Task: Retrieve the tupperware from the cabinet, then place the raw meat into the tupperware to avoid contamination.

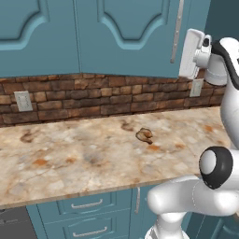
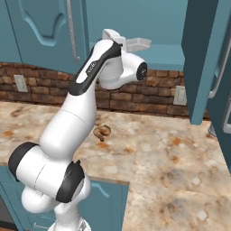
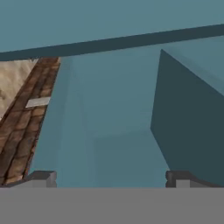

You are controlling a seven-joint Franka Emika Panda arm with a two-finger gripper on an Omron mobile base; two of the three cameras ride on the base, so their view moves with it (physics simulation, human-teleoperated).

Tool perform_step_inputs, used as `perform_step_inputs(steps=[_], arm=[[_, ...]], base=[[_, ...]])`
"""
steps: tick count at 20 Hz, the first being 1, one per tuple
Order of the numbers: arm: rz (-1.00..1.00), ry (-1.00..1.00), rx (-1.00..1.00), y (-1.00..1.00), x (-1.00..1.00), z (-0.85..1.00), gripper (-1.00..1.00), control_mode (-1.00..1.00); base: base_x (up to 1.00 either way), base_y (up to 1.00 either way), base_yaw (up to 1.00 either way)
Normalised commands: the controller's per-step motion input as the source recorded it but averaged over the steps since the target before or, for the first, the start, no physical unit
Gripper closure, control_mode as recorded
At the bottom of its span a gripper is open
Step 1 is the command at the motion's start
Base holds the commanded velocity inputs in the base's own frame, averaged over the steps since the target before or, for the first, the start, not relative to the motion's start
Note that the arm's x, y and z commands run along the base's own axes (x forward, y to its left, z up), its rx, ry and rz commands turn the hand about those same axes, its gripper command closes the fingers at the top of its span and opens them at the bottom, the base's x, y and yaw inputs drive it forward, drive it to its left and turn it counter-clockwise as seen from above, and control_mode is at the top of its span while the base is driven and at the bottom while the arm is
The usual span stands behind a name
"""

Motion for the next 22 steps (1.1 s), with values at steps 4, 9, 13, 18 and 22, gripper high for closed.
perform_step_inputs(steps=[4, 9, 13, 18, 22], arm=[[0.11, 0.00, 0.00, 0.31, -0.28, 0.00, -1.00, -1.00], [0.09, -0.04, -0.04, 0.45, -0.39, 0.03, -1.00, -1.00], [0.09, -0.06, -0.06, 0.50, -0.49, 0.06, -1.00, -1.00], [0.10, -0.08, -0.06, 0.45, -0.63, 0.11, -1.00, -1.00], [0.09, -0.07, -0.06, 0.47, -0.66, 0.10, -1.00, -1.00]], base=[[0.00, 0.00, 0.00], [0.00, 0.00, 0.00], [0.00, 0.00, 0.00], [0.00, 0.00, 0.00], [0.00, 0.00, 0.00]])
